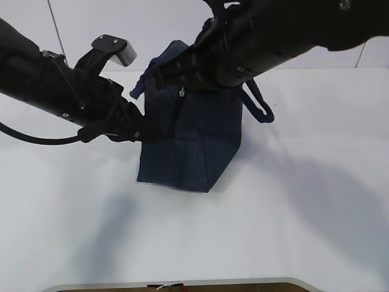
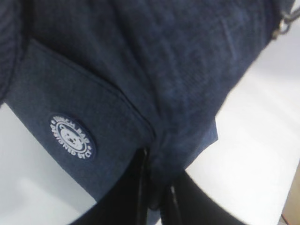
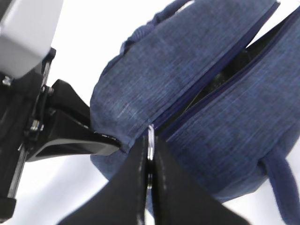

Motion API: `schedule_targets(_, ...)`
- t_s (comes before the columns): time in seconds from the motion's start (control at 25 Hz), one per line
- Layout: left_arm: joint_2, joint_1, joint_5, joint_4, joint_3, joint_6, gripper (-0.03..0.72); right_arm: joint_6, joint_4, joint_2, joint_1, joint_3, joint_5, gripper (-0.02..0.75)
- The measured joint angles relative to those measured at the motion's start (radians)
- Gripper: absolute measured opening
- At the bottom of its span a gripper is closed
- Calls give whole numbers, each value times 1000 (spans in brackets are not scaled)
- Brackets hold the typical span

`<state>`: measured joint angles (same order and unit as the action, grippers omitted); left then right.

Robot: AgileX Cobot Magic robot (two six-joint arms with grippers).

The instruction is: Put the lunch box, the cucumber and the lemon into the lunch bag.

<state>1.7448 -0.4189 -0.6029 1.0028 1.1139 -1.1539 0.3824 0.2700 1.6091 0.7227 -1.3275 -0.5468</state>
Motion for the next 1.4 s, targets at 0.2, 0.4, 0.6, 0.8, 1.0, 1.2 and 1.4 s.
schedule_targets(0.2,0,0,-14,2,0,-14,1,-2,55,0,1,-46,-51,5)
schedule_targets(0.4,0,-1,-28,5,0,-26,1,-2,112,0,1,-62,-71,5)
schedule_targets(0.6,0,-1,-44,5,0,-39,1,-2,167,16,1,-78,-73,5)
schedule_targets(0.8,0,-1,-49,3,0,-42,1,-2,230,59,1,-114,-71,5)
schedule_targets(1.0,0,-1,-51,3,0,-44,1,-2,261,84,-1,-149,-69,5)
schedule_targets(1.2,0,-1,-51,3,0,-44,0,-2,295,93,-3,-163,-69,5)
schedule_targets(1.4,0,-1,-51,3,0,-44,0,-2,349,102,-3,-163,-69,5)
